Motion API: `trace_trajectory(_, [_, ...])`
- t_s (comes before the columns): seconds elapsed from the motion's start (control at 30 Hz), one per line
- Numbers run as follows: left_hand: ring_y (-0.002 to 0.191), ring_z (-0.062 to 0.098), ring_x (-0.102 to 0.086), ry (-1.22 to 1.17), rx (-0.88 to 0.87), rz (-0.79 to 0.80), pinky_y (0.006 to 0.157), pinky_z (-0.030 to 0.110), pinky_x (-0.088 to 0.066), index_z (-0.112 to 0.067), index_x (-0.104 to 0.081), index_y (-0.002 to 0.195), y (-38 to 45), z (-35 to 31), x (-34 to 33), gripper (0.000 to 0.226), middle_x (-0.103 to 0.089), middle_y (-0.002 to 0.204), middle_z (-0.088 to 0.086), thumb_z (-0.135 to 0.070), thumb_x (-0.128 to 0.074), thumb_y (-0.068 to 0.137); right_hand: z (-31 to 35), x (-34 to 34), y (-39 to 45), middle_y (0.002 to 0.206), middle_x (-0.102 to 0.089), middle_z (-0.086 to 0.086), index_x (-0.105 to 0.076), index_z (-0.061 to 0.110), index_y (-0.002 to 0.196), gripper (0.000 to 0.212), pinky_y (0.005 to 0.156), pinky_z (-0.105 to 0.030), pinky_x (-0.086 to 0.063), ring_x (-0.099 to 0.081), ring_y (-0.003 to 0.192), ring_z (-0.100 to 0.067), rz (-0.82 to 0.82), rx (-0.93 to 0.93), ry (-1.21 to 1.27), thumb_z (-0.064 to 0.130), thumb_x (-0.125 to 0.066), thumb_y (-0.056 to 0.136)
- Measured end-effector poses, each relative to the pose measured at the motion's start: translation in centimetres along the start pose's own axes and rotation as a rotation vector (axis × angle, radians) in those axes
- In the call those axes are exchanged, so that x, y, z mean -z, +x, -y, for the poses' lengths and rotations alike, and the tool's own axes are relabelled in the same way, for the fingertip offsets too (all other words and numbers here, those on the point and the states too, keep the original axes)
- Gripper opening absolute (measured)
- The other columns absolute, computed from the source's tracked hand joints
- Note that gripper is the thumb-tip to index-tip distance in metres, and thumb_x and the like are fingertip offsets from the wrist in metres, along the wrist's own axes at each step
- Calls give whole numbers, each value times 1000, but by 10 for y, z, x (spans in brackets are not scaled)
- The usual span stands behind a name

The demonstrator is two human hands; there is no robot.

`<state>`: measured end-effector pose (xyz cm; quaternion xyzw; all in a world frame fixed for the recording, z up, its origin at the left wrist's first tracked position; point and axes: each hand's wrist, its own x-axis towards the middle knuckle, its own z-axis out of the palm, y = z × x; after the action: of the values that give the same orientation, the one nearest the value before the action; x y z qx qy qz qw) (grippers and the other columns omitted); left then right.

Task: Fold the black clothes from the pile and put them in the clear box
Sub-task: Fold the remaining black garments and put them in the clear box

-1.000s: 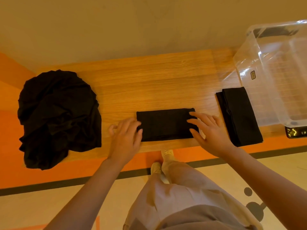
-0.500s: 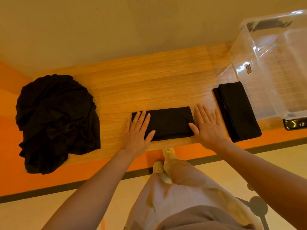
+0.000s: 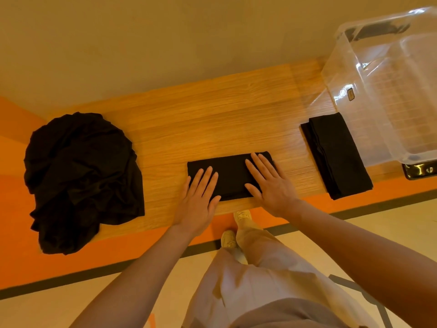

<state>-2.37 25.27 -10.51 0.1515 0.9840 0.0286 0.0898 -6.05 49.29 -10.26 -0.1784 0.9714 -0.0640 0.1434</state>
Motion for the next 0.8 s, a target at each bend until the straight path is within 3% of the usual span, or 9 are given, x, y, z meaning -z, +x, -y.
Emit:
trace_trajectory(0.2, [147,19,-2,134,-200,42,117,43,2,-24,-7,151,54,17,12,60,-9,160,0,-51,-6,98,0,2,-6,160,9,-5,1,14,152,71,118,-44,6,15,146,-19,-44,-179,1,56,-7,96])
trace_trajectory(0.3, [146,19,10,251,-274,76,114,44,13,-27,8,148,90,23,28,58,10,158,-1,-50,-3,96,-5,12,-1,160,-7,-12,-19,13,151,60,119,-48,-9,-1,148,-25,-115,-46,-14,42,-22,99])
trace_trajectory(0.33, [147,21,2,299,-305,45,113,45,9,-25,4,149,100,23,35,59,6,159,1,-47,-9,97,-9,14,0,160,-11,-11,-22,15,150,56,119,-47,-13,-5,148,-25,-112,55,-36,37,-24,99])
trace_trajectory(0.4, [143,25,-28,340,-388,-39,111,46,-12,-18,-24,150,115,22,50,55,-23,157,6,-38,-24,98,-15,14,4,159,-17,-8,-27,20,149,52,119,-46,-17,-12,147,-24,-71,177,-72,34,-23,99])
trace_trajectory(0.5, [122,26,-55,271,-504,-123,102,44,-36,-11,-57,129,123,14,51,45,-54,137,11,-33,-32,99,-20,16,15,156,-25,-7,-31,23,148,53,117,-47,-23,-20,145,-23,-43,81,-43,39,-19,99])
trace_trajectory(0.63, [122,25,-56,148,-374,-34,103,42,-42,-8,-61,125,126,-8,49,53,-59,132,11,-42,-31,98,-25,21,35,155,-30,-7,-35,22,147,55,114,-49,-29,-26,144,-24,-32,-37,-16,42,-20,98])
trace_trajectory(0.8, [139,23,-35,-78,-166,2,112,36,-30,-7,-47,138,170,-27,58,54,-43,147,9,-42,-32,100,-44,36,72,151,-38,-9,-43,20,143,55,112,-49,-31,-34,140,-27,-50,-87,6,44,-23,98])
